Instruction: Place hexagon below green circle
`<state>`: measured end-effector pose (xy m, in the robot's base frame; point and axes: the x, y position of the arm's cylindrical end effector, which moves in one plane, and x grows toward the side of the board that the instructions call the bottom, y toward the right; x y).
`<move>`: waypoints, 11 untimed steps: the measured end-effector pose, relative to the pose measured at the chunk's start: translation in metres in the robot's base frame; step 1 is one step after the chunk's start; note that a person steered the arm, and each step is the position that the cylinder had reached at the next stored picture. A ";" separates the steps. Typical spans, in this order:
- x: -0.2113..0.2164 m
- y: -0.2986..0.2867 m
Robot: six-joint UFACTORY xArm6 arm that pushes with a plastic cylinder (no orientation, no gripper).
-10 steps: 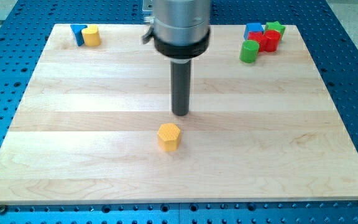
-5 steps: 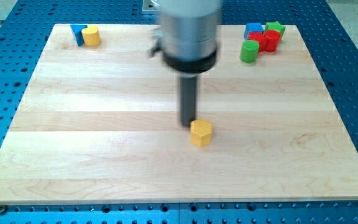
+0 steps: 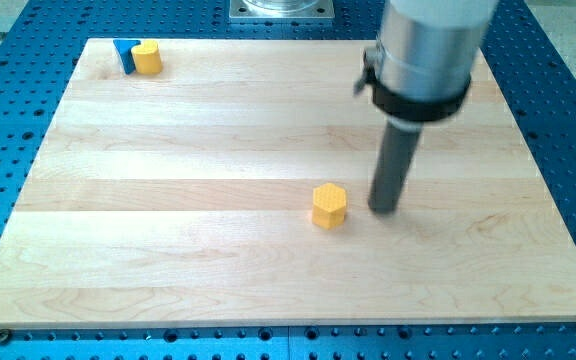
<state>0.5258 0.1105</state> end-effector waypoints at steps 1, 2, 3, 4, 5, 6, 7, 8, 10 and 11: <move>0.057 -0.030; -0.001 -0.067; -0.082 -0.067; -0.046 -0.079; -0.106 -0.091; -0.150 0.001; -0.120 0.007; -0.143 0.030; -0.177 0.030; -0.177 0.030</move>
